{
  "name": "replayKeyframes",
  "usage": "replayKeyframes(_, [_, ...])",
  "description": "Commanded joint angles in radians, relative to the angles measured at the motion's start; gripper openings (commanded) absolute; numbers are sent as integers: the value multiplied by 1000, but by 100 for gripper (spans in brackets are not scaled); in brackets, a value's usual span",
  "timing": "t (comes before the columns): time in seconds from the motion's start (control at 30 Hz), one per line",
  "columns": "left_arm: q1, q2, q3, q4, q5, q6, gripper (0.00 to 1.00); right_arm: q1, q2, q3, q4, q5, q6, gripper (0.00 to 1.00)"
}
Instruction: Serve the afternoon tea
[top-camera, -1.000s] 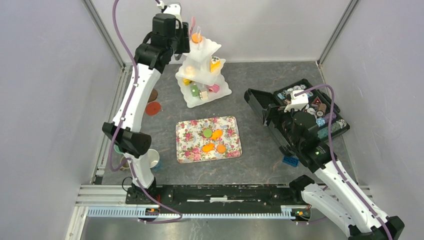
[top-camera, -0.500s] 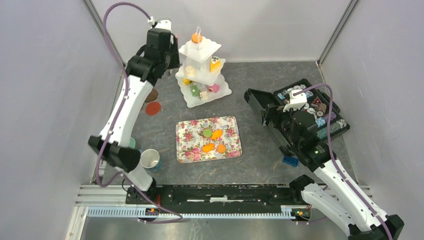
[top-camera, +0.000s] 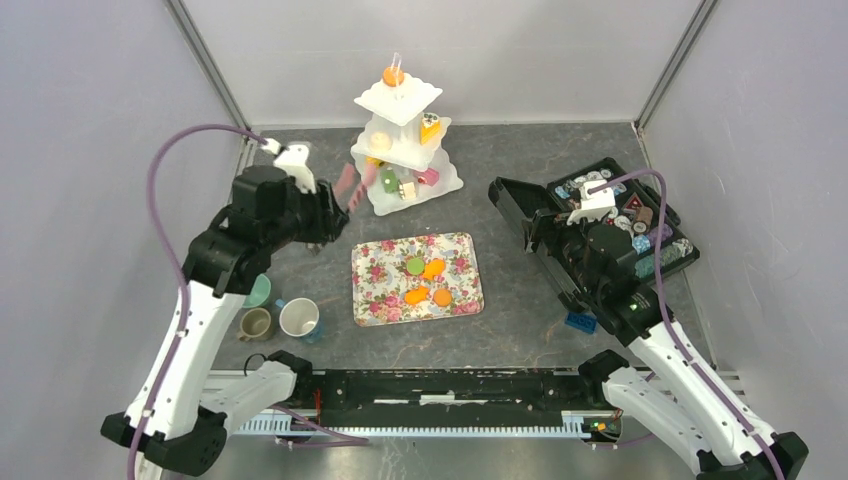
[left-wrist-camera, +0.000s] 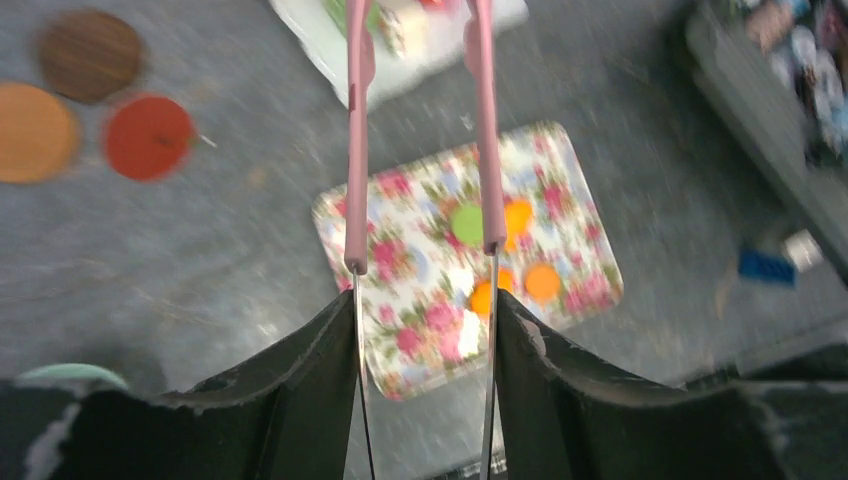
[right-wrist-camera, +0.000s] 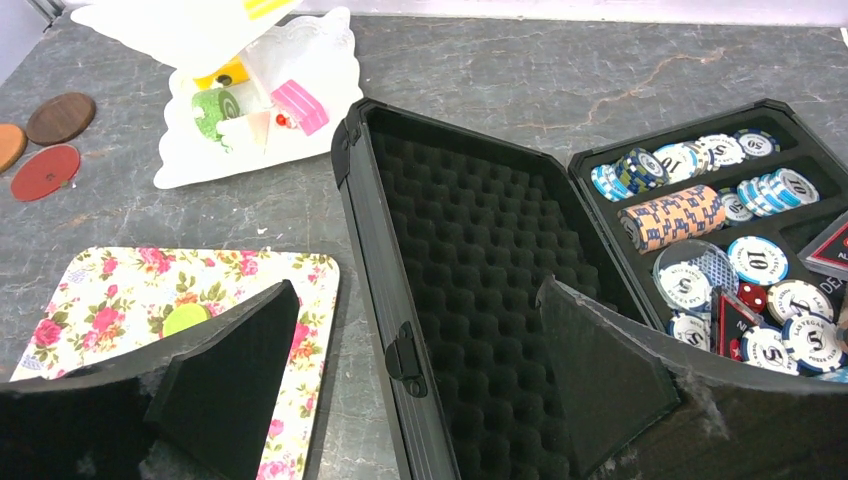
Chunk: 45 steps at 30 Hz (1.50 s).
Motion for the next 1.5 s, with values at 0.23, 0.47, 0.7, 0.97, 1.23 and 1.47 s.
replayKeyframes(0.23, [-149, -18, -355, 120, 344, -158, 52, 5, -66, -75, 48, -3, 14, 98])
replayKeyframes(0.47, [-404, 150, -307, 169, 128, -133, 54, 4, -90, -87, 18, 0, 34, 98])
replayKeyframes(0.7, [-434, 304, -211, 115, 63, -8, 59, 5, -111, -78, -14, 5, 40, 98])
replayKeyframes(0.97, [-434, 374, -155, 88, 7, 75, 62, 4, -125, -93, -21, 21, 43, 98])
replayKeyframes(1.23, [-434, 451, -100, 65, 10, 110, 65, 5, -124, -91, -21, 18, 43, 98])
replayKeyframes(1.47, [-434, 492, -111, 64, 30, 118, 63, 5, -133, -94, -28, 22, 44, 98])
